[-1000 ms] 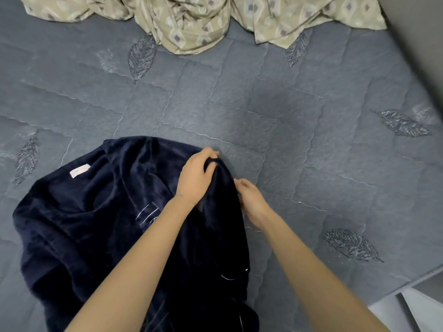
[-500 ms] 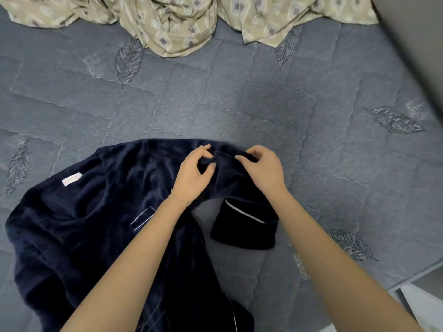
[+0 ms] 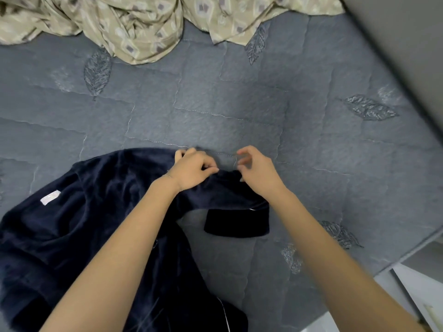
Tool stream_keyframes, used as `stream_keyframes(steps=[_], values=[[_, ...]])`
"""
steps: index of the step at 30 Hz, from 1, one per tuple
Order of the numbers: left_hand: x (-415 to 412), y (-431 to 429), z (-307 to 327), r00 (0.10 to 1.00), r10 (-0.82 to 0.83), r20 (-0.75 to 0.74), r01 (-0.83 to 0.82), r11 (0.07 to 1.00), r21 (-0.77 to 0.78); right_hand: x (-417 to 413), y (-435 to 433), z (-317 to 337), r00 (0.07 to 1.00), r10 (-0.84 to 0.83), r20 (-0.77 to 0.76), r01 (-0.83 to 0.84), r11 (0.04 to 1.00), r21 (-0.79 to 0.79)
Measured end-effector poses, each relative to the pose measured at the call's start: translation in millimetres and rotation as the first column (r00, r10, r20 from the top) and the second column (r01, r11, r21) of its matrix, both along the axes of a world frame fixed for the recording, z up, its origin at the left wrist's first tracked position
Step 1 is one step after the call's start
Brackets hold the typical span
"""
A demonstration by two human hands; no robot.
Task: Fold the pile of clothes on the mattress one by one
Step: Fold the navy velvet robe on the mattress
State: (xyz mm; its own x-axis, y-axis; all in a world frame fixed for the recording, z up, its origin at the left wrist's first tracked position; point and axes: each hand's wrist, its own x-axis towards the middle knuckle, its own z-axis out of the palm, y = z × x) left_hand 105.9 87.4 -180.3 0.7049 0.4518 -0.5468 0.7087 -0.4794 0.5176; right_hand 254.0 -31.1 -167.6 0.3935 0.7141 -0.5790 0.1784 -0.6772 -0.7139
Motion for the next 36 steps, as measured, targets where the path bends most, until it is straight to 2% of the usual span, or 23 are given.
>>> stream_keyframes(steps=[2,5,8,10,12,14,15,17,18,20,22,24,26,28,31,34,36], values=[[-0.5,-3.8,2.7,0.987,0.094,0.128,-0.09,0.995,-0.036,3.4,-9.9,-6.8,0.993,0.03,-0.113,-0.052,0.98,-0.192],[-0.6,-4.7,5.9,0.929,0.206,0.306,-0.176,0.977,-0.123,2.8,-19.9,-13.0,0.957,0.259,-0.127,-0.283,0.927,-0.244],[0.4,-6.3,7.0,0.91,0.202,0.363,-0.153,0.975,-0.159,1.8,-22.2,-17.5,0.852,0.519,-0.068,-0.509,0.79,-0.343],[2.3,-8.4,7.3,0.903,0.204,0.379,-0.154,0.975,-0.159,-0.1,-21.6,-17.7,0.801,0.592,-0.089,-0.574,0.718,-0.394],[4.7,-10.1,7.9,0.889,0.216,0.404,-0.176,0.975,-0.136,-1.3,-20.4,-15.6,0.849,0.497,-0.179,-0.526,0.768,-0.366],[5.8,-10.1,8.5,0.86,0.263,0.438,-0.234,0.965,-0.12,3.6,-18.1,-7.6,0.892,0.413,-0.186,-0.453,0.819,-0.352],[6.4,-9.4,9.6,0.831,0.304,0.466,-0.281,0.952,-0.121,10.8,-16.3,-1.2,0.914,0.387,-0.123,-0.405,0.84,-0.36],[5.5,-5.4,12.1,0.75,0.388,0.537,-0.364,0.918,-0.154,27.1,-11.3,17.8,0.944,0.298,0.139,-0.237,0.91,-0.339],[4.9,-3.2,14.3,0.709,0.436,0.555,-0.4,0.896,-0.193,35.9,-8.5,28.7,0.946,0.203,0.252,-0.13,0.952,-0.276],[5.7,-0.5,17.3,0.639,0.511,0.575,-0.471,0.851,-0.233,48.8,-2.0,44.6,0.941,0.011,0.337,0.036,0.99,-0.134],[7.9,-2.0,14.9,0.617,0.474,0.628,-0.525,0.843,-0.12,51.8,2.7,45.5,0.909,-0.047,0.415,0.08,0.995,-0.062],[10.3,-9.1,8.4,0.659,0.396,0.64,-0.55,0.834,0.051,50.6,3.4,36.7,0.866,0.009,0.5,0.035,0.996,-0.08],[10.5,-18.3,2.3,0.729,0.351,0.588,-0.54,0.822,0.179,49.7,0.8,23.2,0.861,0.072,0.504,0.005,0.989,-0.15],[6.4,-26.3,-5.9,0.826,0.288,0.485,-0.457,0.845,0.277,50.2,-4.4,9.9,0.876,0.034,0.48,0.049,0.986,-0.16],[-4.5,-40.1,-19.9,0.946,0.241,0.217,-0.293,0.921,0.256,60.9,-15.7,-10.7,0.846,-0.074,0.528,0.156,0.981,-0.112],[-14.0,-50.7,-33.8,0.986,0.168,-0.015,-0.159,0.953,0.256,71.7,-26.9,-29.9,0.879,0.024,0.475,0.096,0.969,-0.227],[-15.6,-54.0,-42.1,0.977,0.118,-0.178,-0.07,0.965,0.253,71.1,-31.9,-41.6,0.884,0.104,0.457,0.023,0.965,-0.263]])
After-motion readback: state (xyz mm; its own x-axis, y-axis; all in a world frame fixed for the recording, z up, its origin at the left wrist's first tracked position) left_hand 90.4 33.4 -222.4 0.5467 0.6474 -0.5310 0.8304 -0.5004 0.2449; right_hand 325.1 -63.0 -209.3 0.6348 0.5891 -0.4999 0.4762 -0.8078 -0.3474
